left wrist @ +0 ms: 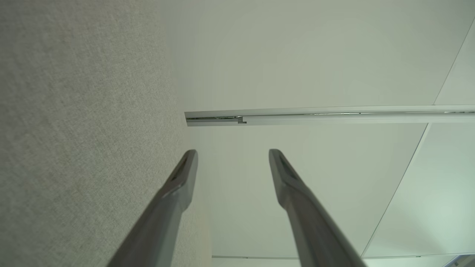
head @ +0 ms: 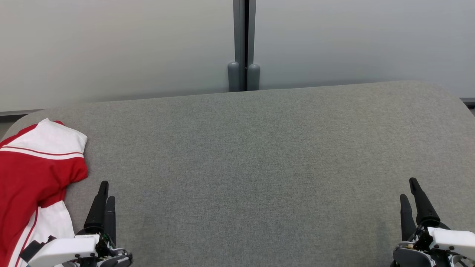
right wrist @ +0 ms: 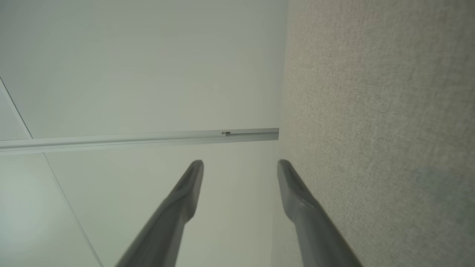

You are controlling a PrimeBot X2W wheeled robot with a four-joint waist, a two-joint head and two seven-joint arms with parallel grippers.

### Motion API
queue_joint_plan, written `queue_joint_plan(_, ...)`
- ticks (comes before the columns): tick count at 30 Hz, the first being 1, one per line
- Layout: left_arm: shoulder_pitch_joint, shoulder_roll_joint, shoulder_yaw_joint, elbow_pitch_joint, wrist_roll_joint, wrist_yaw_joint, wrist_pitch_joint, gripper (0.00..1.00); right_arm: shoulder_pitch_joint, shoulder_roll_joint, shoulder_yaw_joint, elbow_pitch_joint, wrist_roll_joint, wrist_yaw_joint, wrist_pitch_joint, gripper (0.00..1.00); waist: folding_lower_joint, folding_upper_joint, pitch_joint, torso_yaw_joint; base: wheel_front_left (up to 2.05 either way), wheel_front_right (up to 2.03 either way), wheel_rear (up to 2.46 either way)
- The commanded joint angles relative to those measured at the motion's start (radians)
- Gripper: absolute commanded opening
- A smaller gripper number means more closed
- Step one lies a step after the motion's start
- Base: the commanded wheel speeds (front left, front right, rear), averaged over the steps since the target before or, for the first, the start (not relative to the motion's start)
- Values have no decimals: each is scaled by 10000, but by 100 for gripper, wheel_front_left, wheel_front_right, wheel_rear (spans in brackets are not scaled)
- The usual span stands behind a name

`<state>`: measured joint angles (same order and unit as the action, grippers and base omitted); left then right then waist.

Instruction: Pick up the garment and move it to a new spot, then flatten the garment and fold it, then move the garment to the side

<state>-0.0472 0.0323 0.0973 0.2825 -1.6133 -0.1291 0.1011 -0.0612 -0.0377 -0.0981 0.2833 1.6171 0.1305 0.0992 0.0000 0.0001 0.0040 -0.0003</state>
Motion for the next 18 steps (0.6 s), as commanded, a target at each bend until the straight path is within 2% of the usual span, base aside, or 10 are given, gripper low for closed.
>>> queue_joint_plan(1, -213, 96, -106, -271, 108, -3, -148, 100, -232, -60, 122, -154, -96, 2, -170, 100, 0, -1, 3, 0, 0, 0, 0)
queue_joint_plan(7, -192, 185, -315, -347, 670, -4, -438, 100, -274, -68, 171, -187, -1063, 2, -418, 100, 0, -1, 5, 6, 0, 0, 0)
queue_joint_plan(18, -20, 115, -293, -719, 4019, -7, -932, 100, -178, -82, 732, -537, -4308, 2, -910, 100, 0, -1, -6, 47, 0, 0, 0)
